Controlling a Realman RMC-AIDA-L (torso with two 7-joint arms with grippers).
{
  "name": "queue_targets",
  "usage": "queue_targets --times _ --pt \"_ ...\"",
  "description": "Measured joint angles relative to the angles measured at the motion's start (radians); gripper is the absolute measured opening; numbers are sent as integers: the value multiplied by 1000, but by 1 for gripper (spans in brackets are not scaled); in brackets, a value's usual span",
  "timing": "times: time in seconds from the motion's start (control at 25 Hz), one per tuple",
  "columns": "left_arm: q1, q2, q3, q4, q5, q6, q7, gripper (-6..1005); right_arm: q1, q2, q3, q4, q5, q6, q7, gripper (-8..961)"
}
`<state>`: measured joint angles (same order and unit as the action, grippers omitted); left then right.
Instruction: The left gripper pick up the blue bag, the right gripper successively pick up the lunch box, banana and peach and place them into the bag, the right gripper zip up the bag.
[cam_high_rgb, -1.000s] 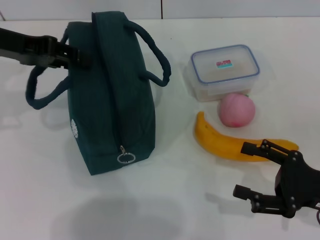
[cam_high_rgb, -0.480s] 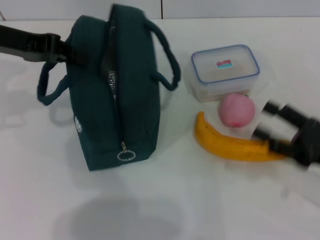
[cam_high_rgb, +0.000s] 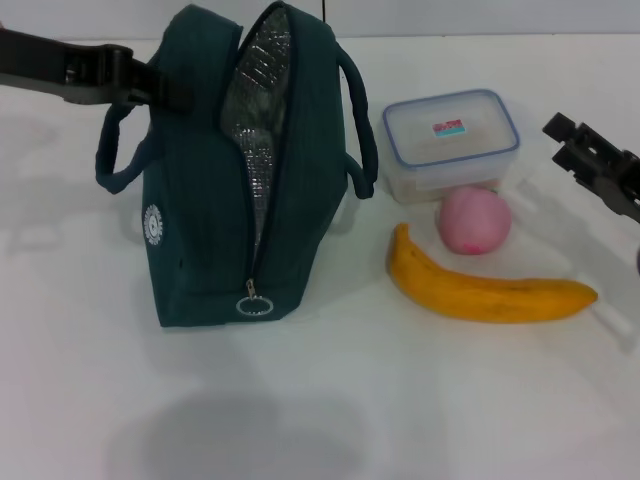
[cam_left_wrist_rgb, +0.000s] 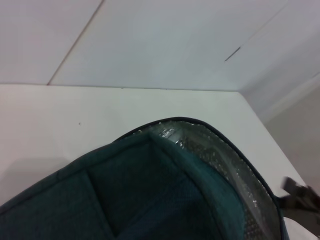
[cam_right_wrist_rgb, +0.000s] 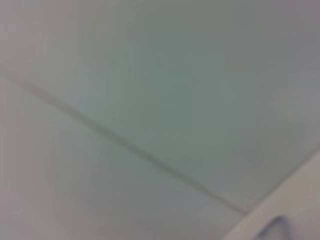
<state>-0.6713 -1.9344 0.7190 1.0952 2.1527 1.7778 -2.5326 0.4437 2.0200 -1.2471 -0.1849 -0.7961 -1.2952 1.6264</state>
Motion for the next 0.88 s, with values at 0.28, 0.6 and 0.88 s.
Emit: queue_targets --times 0.28,0.6,0.88 --pt "-3 0 -5 0 -1 -2 33 31 71 7 -1 68 86 121 33 885" --pt "-24 -5 -4 0 -4 -6 41 31 160 8 -9 89 98 272 128 884" --pt "-36 -13 -6 -1 -5 -8 49 32 229 8 -27 110 91 374 162 885"
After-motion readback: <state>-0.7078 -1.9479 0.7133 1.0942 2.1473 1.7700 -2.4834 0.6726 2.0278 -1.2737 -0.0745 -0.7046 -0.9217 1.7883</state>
